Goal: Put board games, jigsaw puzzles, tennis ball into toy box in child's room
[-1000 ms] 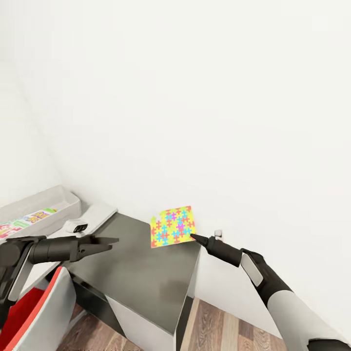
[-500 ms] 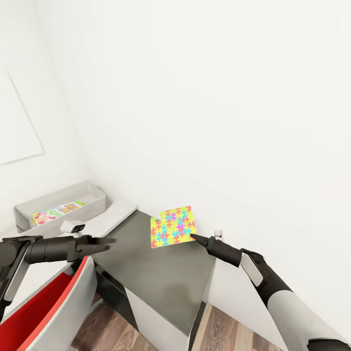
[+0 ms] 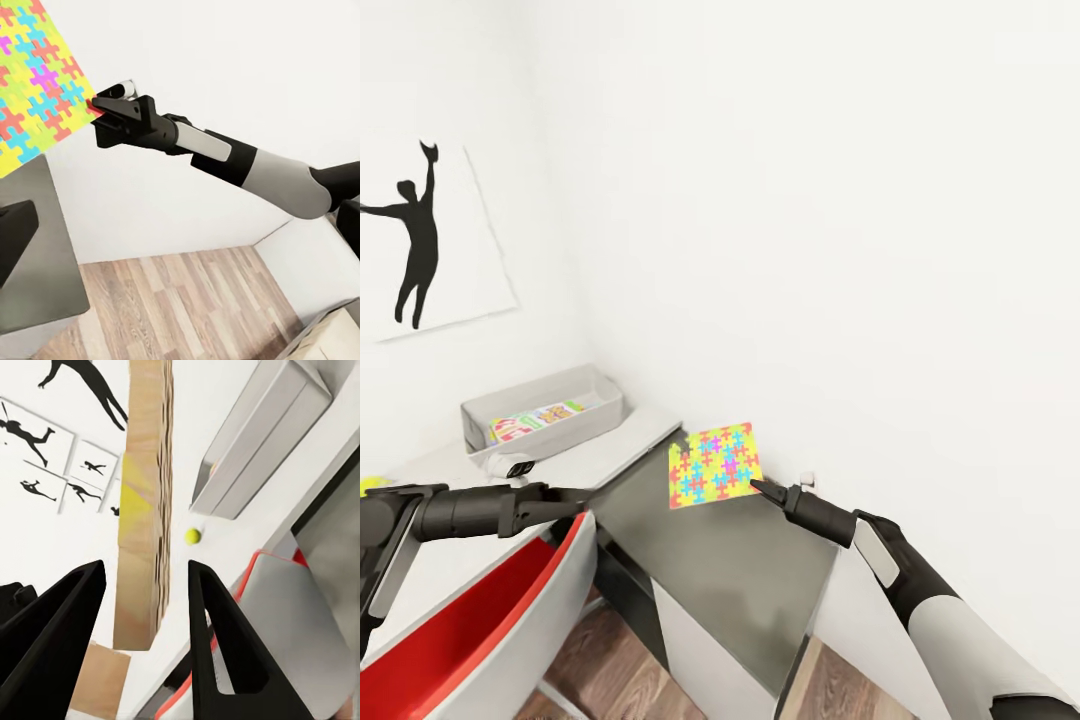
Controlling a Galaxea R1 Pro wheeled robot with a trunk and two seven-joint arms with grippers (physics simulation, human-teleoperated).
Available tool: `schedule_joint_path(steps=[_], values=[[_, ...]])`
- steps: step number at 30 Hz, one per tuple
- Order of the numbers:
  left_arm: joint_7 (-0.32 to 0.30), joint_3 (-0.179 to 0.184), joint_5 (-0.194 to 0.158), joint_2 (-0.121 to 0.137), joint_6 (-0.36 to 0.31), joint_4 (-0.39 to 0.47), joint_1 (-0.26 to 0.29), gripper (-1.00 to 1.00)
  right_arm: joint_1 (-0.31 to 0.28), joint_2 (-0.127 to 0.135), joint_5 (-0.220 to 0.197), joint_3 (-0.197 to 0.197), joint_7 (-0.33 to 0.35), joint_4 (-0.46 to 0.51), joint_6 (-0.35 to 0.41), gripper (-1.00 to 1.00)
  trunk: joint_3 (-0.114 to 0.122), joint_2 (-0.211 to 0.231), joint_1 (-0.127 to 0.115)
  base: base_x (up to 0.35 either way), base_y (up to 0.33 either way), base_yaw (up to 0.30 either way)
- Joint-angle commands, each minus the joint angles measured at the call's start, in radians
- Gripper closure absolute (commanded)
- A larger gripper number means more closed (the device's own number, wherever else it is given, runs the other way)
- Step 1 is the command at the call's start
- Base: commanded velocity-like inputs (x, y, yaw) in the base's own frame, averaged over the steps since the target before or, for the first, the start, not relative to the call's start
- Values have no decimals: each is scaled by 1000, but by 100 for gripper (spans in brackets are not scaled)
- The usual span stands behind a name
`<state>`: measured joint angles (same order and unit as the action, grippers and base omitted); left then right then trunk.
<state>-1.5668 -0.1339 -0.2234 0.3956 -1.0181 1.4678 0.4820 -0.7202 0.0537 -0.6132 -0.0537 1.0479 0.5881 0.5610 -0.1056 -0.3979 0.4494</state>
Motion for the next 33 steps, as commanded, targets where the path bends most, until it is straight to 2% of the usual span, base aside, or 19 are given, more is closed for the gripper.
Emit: schedule_joint_path(steps=[1,33], values=[[-4,0,1,0,-10,-1,1,-100,-1,1,-11,-5,-1,0,8,100,-2,-2,1,0,0,271],[-4,0,2,0,-11,-7,1,-100,-1,0,-2,-5,-5,-1,8,100,18,-2,1,0,0,272]])
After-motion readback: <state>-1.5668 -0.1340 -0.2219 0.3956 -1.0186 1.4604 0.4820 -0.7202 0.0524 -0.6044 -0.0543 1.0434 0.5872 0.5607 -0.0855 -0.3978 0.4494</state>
